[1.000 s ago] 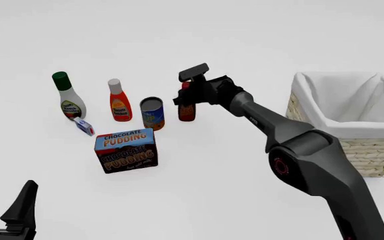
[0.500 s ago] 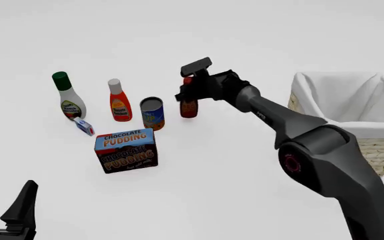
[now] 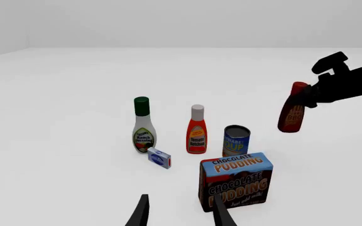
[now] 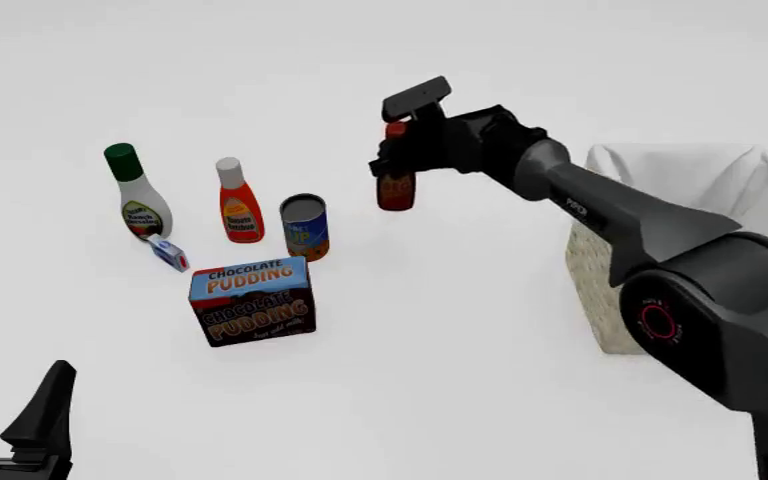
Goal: Pick the bbq sauce and place it in the basket.
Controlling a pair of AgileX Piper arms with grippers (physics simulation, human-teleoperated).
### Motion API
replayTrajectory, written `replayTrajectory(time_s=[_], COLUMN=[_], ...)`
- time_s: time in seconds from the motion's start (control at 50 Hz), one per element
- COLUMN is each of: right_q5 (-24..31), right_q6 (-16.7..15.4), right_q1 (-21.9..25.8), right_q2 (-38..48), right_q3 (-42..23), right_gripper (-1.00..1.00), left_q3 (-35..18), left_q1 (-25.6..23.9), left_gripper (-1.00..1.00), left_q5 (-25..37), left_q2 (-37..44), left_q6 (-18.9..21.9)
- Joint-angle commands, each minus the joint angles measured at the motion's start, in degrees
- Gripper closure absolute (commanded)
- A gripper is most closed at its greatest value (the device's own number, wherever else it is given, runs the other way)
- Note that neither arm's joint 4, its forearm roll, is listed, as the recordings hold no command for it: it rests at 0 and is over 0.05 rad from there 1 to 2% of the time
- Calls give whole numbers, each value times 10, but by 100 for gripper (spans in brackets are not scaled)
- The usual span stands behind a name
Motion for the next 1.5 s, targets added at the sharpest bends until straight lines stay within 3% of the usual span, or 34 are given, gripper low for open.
replayTrajectory(time_s=[0.02,0.4,1.0,1.5], right_q5=[-1,27,87,117], right_q6=[-2,-25,-54,-87], right_q1=[-2,-9,-49,-127], right_q2=[-68,-164,-248,-383], right_q3=[47,88,70,144], right_gripper=[100,100,100,100], left_q3=[0,0,0,0], left_q1=[0,0,0,0], left_gripper=[-100,-100,-100,-100], left_q5=[0,0,0,0], left_q2=[0,0,0,0], left_q6=[0,0,0,0])
